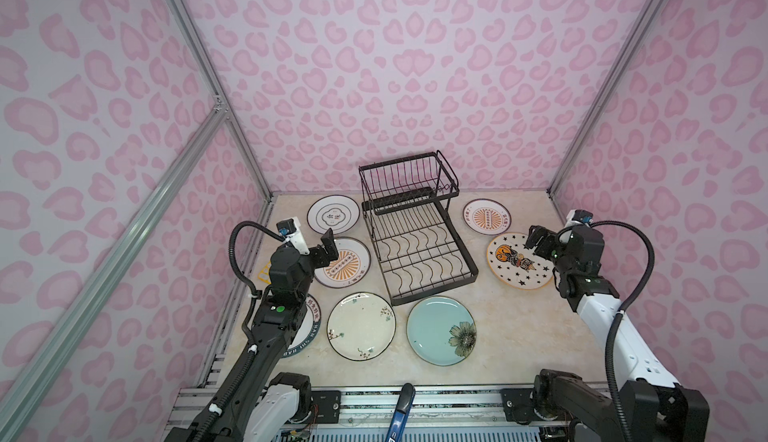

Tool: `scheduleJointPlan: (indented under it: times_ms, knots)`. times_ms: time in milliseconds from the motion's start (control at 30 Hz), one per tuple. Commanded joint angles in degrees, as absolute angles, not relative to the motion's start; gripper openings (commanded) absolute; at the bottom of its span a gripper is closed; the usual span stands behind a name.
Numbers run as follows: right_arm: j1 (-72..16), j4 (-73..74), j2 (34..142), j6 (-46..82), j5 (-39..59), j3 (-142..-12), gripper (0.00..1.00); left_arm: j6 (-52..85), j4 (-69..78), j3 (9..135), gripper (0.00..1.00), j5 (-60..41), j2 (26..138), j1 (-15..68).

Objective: Load the plates into the dish rack
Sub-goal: 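Reach the right gripper to the star-print plate's edge and grasp it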

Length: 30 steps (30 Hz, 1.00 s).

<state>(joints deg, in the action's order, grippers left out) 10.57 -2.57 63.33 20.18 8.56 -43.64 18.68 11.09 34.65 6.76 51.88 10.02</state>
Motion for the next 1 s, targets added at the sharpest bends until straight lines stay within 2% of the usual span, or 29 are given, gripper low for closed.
scheduleJointPlan:
  times_ms: [0, 200, 433, 600, 967]
  knots:
    - [15.06, -9.27, 64.22, 23.01, 18.38, -44.55, 0.99, 21.39, 6.85, 35.83, 0.98, 10.55, 51.08, 11.8]
    - [23.66, -10.03, 67.35, 28.95, 27.84, -42.85, 0.99, 24.66, 6.24, 35.38, 0.98, 12.2, 51.22, 14.26]
    - [27.13, -11.87, 71.37, 34.1, 37.12, -39.57, 0.99, 25.49, 4.47, 38.73, 0.98, 11.37, 54.78, 16.63]
    - [27.51, -12.93, 70.14, 36.35, 38.24, -35.05, 1.0, 25.58, 4.37, 39.56, 0.98, 11.71, 54.83, 17.39]
    - [28.46, -8.5, 69.7, 38.54, 37.22, -28.52, 0.92, 25.16, 3.43, 40.68, 0.98, 11.41, 55.52, 17.75]
